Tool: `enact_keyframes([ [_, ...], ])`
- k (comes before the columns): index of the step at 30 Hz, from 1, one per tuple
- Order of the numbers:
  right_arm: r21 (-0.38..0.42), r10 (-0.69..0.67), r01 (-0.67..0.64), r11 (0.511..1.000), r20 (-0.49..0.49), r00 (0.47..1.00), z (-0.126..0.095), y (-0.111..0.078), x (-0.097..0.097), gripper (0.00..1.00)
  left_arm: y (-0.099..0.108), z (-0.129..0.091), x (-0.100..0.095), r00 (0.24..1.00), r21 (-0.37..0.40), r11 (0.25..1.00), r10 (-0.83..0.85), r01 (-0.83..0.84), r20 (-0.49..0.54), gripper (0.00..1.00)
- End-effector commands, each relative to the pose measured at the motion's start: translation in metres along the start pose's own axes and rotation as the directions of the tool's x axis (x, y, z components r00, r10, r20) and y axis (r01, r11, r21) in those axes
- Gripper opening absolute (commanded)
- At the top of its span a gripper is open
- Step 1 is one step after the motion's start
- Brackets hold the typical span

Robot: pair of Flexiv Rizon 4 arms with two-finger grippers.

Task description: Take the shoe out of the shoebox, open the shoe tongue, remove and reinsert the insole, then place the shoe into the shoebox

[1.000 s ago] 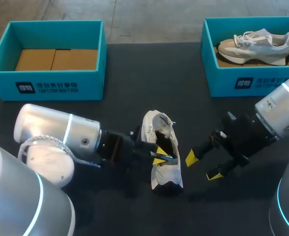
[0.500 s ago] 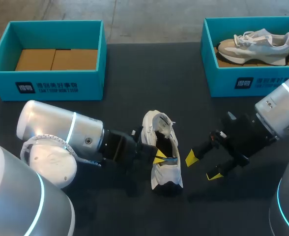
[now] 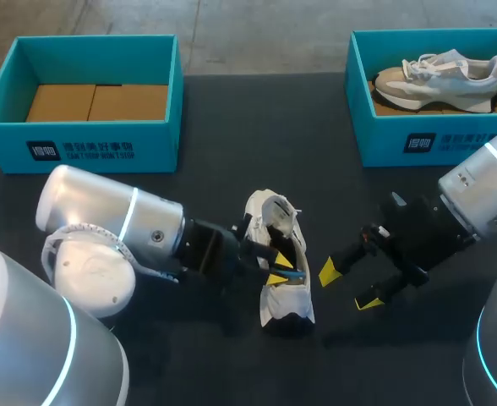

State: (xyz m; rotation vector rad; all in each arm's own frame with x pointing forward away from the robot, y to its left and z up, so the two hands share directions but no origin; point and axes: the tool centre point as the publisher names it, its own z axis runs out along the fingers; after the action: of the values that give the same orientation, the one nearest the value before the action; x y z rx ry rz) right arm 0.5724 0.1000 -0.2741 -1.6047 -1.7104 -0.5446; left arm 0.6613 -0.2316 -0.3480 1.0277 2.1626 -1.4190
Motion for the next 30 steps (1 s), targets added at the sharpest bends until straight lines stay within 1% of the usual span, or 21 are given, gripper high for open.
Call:
enact_keyframes([
  [1, -0.004, 0.0, 0.0, 1.0, 0.001, 1.0, 0.001, -0.001, 0.0, 1.0, -0.006, -0.011, 0.002, 1.0, 0.008, 1.0, -0.003, 0.003, -0.008, 0.24],
  [8, -0.004, 0.0, 0.0, 1.0, 0.001, 1.0, 0.001, -0.001, 0.0, 1.0, -0.016, -0.023, -0.002, 1.0, 0.014, 1.0, 0.006, -0.005, -0.019, 0.21],
  [12, -0.004, 0.0, 0.0, 1.0, 0.001, 1.0, 0.001, -0.001, 0.0, 1.0, -0.023, -0.031, -0.005, 0.999, 0.02, 1.0, 0.011, -0.011, -0.035, 0.21],
  [13, -0.004, 0.0, 0.0, 1.0, 0.001, 1.0, 0.001, -0.001, 0.0, 1.0, -0.024, -0.033, -0.006, 0.999, 0.027, 1.0, 0.008, -0.007, -0.044, 0.21],
  [17, -0.004, 0.0, 0.0, 1.0, 0.001, 1.0, 0.001, -0.001, 0.0, 1.0, -0.028, -0.04, -0.007, 0.996, 0.015, 1.0, 0.019, -0.018, -0.087, 0.23],
  [21, -0.004, 0.0, 0.0, 1.0, 0.001, 1.0, 0.001, -0.001, 0.0, 1.0, -0.027, -0.047, -0.011, 0.993, -0.005, 1.0, 0.025, -0.026, -0.116, 0.22],
  [28, -0.004, 0.0, 0.0, 1.0, 0.001, 1.0, 0.001, -0.001, 0.0, 1.0, -0.024, -0.052, -0.019, 0.976, -0.042, 0.998, 0.04, -0.051, -0.215, 0.19],
  [30, -0.004, 0.0, 0.0, 1.0, 0.001, 1.0, 0.001, -0.001, 0.0, 1.0, -0.024, -0.054, -0.022, 0.968, -0.049, 0.997, 0.05, -0.064, -0.248, 0.2],
])
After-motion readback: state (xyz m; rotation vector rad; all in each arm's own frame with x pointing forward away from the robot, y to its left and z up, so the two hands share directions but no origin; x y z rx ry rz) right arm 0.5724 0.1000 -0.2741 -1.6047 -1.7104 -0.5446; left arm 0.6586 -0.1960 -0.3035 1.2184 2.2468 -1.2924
